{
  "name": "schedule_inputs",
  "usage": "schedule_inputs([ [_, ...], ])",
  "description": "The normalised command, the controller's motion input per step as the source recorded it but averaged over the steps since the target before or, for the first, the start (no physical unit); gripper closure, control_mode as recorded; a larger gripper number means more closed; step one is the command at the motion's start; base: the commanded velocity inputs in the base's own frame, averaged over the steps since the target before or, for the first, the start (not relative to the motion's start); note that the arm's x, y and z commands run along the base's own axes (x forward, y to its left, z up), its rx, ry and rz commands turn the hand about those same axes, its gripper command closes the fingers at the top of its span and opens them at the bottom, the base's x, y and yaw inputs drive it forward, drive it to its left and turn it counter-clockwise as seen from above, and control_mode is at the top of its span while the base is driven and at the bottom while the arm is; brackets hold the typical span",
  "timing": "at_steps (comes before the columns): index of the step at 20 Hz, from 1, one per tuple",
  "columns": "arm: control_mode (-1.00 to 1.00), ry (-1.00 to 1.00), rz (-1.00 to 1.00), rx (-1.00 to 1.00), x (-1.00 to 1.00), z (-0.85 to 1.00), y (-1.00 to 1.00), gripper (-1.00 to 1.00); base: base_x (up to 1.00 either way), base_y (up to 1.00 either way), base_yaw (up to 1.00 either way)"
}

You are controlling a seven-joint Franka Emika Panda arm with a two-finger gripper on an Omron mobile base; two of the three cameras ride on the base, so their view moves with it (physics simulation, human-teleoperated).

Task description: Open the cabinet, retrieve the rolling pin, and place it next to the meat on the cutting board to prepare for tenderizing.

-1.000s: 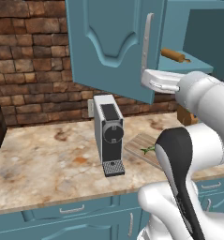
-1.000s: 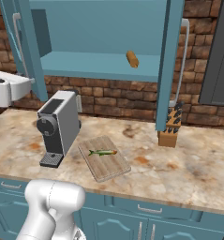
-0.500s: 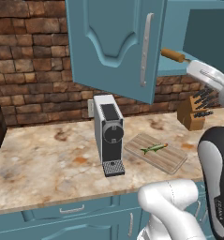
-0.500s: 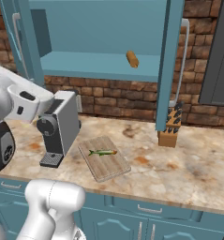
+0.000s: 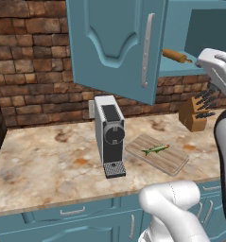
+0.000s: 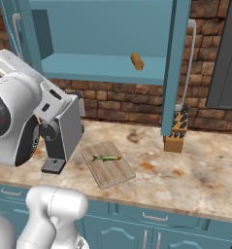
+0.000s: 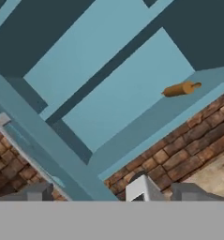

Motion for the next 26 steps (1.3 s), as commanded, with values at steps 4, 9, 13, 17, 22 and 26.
schedule_inputs([
  [4,-1.00,0.09,0.08,0.18,0.43,0.00,-0.05,-1.00,0.00,0.00,0.00],
  [9,-1.00,0.09,0.08,0.17,0.49,0.00,-0.01,-1.00,0.00,0.00,0.00],
  [13,-1.00,0.07,0.09,0.18,0.53,0.00,0.00,-1.00,0.00,0.00,0.00],
  [17,-1.00,0.06,0.10,0.16,0.55,0.00,0.05,-1.00,0.00,0.00,0.00],
  [22,-1.00,0.06,0.10,0.10,0.51,-0.09,0.25,-1.00,0.00,0.00,0.00],
  [26,-1.00,0.04,0.10,0.03,0.40,-0.21,0.39,-1.00,0.00,0.00,0.00],
])
